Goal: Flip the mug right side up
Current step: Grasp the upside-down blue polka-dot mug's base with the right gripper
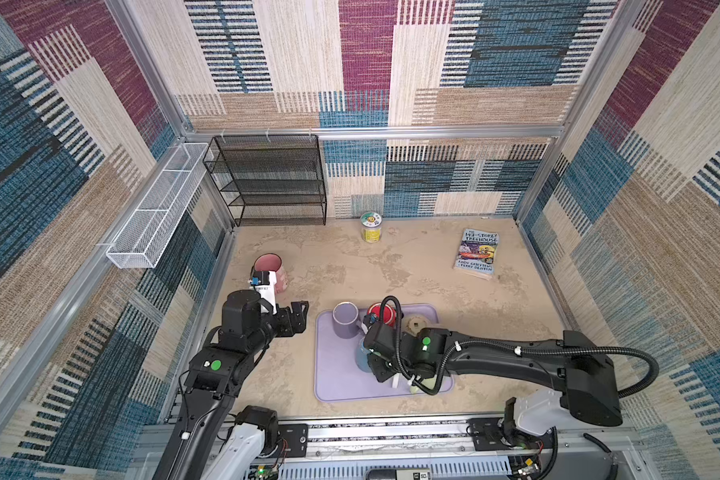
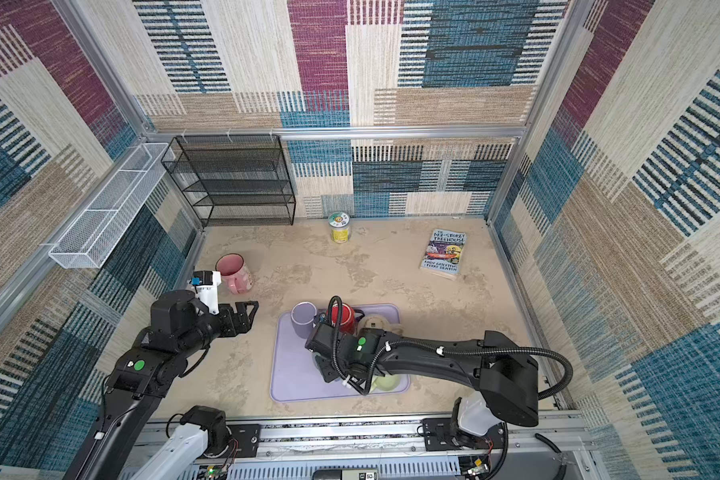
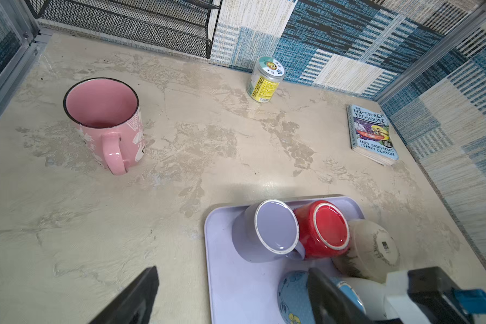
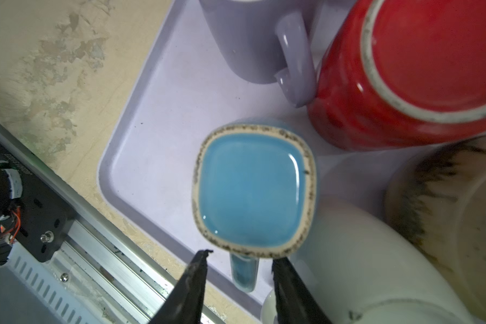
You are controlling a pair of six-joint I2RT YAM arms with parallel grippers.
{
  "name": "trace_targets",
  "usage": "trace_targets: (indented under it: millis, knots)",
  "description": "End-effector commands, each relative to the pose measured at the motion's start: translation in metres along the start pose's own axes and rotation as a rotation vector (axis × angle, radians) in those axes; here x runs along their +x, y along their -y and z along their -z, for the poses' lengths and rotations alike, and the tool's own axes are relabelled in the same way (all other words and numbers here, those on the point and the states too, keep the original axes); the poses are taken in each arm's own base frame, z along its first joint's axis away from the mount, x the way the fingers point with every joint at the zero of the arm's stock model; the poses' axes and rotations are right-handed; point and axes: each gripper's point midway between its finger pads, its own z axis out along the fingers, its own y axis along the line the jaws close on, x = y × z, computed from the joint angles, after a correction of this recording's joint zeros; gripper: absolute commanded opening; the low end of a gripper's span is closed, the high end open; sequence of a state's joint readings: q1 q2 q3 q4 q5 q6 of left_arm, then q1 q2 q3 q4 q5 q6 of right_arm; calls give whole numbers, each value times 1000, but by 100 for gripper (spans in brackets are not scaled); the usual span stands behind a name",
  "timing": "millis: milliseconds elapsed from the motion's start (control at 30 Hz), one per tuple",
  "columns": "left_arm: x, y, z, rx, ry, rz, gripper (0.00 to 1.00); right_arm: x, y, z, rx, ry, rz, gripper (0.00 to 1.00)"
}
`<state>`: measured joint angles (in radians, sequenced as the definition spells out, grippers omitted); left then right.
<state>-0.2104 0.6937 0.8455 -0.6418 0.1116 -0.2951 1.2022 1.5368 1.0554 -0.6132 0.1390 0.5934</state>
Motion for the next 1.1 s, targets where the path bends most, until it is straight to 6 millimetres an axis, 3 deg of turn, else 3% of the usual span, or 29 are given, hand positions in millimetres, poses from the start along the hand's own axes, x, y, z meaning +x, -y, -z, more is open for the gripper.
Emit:
trace_targets:
  millis: [0, 433, 700, 1067]
  knots:
    - [-4, 6, 1, 34, 19, -7, 88, -2, 0, -4, 15, -2, -18, 40]
    - [-4, 12, 4, 71, 28, -9, 87, 2, 2, -28, 67, -52, -5, 33]
    - [-5, 13, 7, 76, 37, -14, 87, 2, 3, -32, 85, -56, 4, 24]
    - [-4, 12, 8, 74, 42, -19, 87, 2, 8, -34, 121, -63, 21, 0]
